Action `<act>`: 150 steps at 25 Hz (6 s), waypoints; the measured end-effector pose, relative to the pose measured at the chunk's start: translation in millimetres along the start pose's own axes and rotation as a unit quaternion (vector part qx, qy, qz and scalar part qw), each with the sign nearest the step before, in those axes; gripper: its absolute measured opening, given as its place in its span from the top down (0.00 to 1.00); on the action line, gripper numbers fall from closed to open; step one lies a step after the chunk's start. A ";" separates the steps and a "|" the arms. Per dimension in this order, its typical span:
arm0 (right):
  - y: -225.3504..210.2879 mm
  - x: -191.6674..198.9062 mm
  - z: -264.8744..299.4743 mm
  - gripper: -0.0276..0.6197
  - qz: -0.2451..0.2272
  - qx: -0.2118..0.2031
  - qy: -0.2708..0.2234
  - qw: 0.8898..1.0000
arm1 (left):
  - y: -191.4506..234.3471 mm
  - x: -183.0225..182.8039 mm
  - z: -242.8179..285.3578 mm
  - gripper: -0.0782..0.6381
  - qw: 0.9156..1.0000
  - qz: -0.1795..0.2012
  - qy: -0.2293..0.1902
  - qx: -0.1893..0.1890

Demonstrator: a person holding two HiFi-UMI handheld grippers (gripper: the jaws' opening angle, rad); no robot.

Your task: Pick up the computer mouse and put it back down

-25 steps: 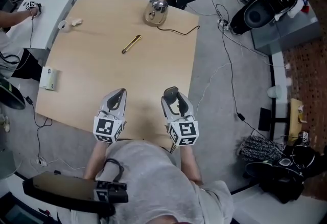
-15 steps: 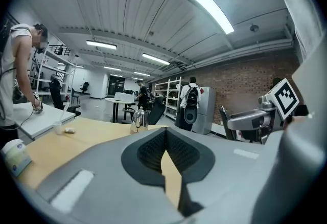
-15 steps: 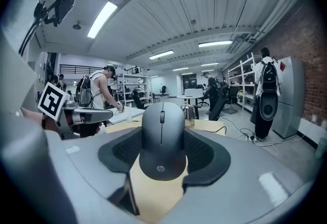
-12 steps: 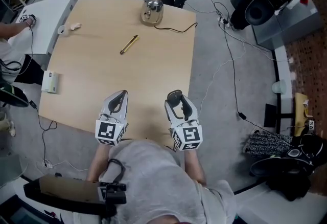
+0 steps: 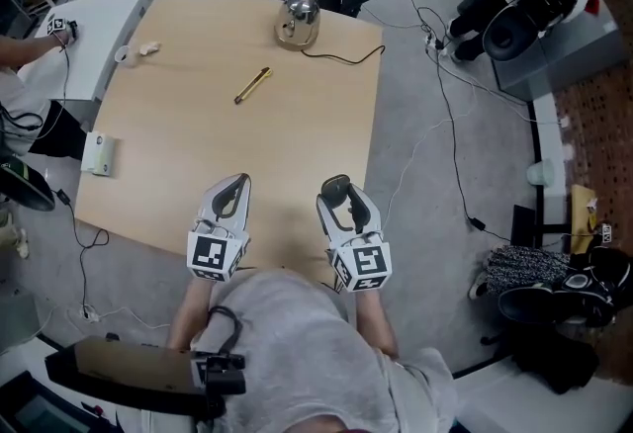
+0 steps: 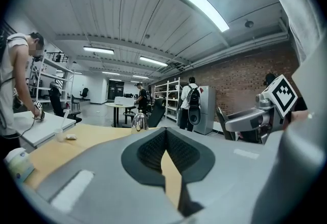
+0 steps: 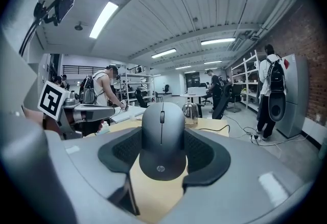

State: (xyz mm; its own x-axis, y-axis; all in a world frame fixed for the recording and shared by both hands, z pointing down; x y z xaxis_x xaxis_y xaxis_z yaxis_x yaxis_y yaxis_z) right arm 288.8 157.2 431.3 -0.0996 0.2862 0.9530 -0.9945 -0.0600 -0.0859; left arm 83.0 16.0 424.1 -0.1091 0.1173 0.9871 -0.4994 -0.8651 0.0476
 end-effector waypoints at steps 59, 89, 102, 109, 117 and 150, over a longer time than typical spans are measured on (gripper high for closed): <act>185.0 19.1 21.7 0.55 -0.077 -0.271 0.000 0.959 | 15.2 51.0 -238.8 0.86 0.960 -0.034 -0.002 -0.277; 327.9 32.0 201.0 0.55 -0.087 -0.229 0.096 0.965 | 231.7 104.9 -266.9 0.86 0.964 -0.104 0.043 -0.242; 336.8 67.2 273.1 0.55 -0.111 -0.217 0.157 0.957 | 263.6 128.9 -251.0 0.86 0.962 -0.132 0.070 -0.229; 336.1 92.2 293.6 0.55 -0.102 -0.209 0.187 0.954 | 267.3 132.0 -247.8 0.86 0.962 -0.138 0.076 -0.225; 330.5 117.9 315.0 0.55 -0.098 -0.201 0.225 0.948 | 273.8 130.3 -247.7 0.86 0.959 -0.145 0.073 -0.232; 338.8 161.3 395.5 0.55 -0.115 -0.185 0.311 0.925 | 281.8 131.8 -239.2 0.86 0.958 -0.151 0.081 -0.229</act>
State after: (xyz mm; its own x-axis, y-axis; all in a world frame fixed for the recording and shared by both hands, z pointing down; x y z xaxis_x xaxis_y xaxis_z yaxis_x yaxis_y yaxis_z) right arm -51.3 -195.2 670.8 0.2309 0.7532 0.6159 -0.9236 0.3688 -0.1047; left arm -277.7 -95.6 531.1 -0.0140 0.4352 0.9002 -0.8506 -0.4785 0.2181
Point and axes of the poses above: the fingertips, and each gripper's own axes: z forward along the fingers, y to its left, x out of its underside, the point moved 8 cm from there along -z, backward along the fingers
